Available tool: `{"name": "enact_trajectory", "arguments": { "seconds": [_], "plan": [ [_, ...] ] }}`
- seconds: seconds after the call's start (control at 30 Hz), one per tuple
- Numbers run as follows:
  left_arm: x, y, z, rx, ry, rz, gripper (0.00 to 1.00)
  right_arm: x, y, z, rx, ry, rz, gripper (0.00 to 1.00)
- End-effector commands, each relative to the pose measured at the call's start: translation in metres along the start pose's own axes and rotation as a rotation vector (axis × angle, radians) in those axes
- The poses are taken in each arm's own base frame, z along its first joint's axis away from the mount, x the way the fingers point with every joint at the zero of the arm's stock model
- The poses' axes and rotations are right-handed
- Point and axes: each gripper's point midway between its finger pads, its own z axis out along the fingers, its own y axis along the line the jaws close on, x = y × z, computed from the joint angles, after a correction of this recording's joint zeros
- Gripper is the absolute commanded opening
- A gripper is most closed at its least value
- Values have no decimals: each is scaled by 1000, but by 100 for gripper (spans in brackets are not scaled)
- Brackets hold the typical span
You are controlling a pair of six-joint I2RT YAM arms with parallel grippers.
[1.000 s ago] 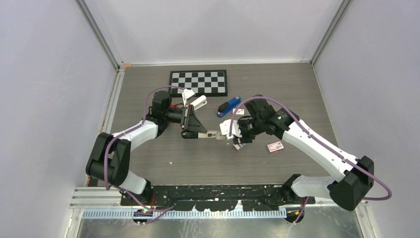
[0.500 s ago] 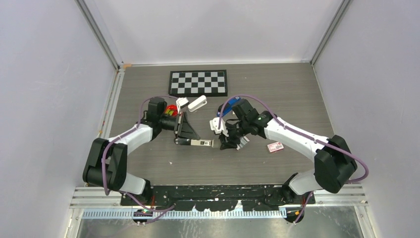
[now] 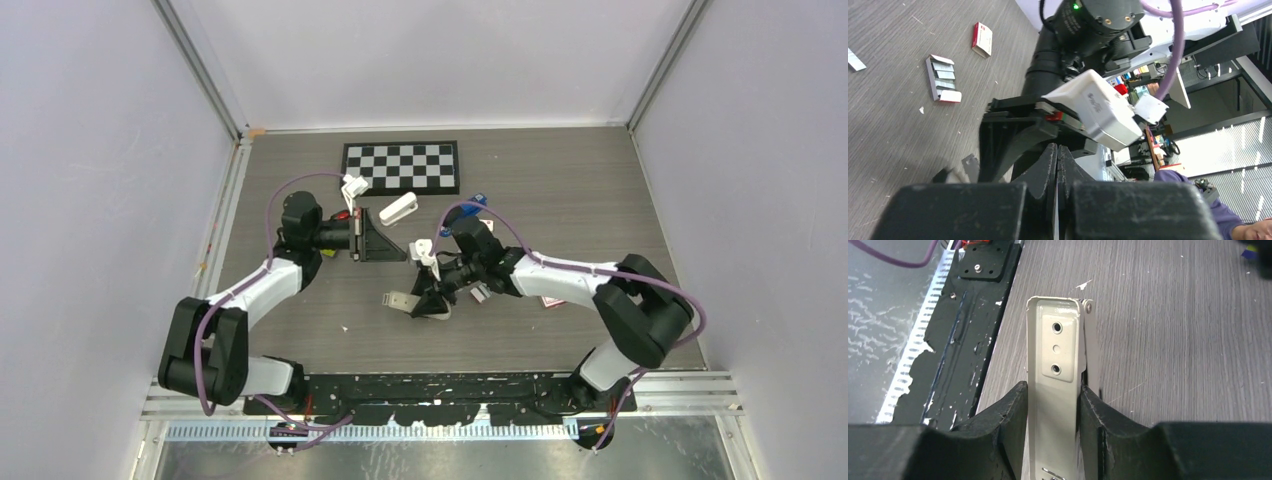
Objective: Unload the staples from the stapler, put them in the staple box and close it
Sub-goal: Place the stapler at the center of the board.
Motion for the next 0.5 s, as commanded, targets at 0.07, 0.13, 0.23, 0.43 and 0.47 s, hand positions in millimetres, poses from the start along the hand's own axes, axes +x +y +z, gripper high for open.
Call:
{"name": "enact_trajectory", "arguments": {
  "seconds": [0.07,0.13,0.23,0.43,0.47],
  "plan": [
    [-2,3,-1,-27,-39,48,0,-46,-20,10,3,-179,-110,1],
    [-3,7,-1,-54,-53,64,0,-46,-22,13,-1,-178,-85,1],
    [-10,7,-5,-105,-98,131,2,-50,-24,15,-2,-199,-49,1],
    [-24,-14,-30,-313,-217,356,31,-68,-21,8,0,-254,38,1],
    [-27,-19,-36,-353,-246,414,40,-73,-21,5,-1,-275,54,1]
  ]
}}
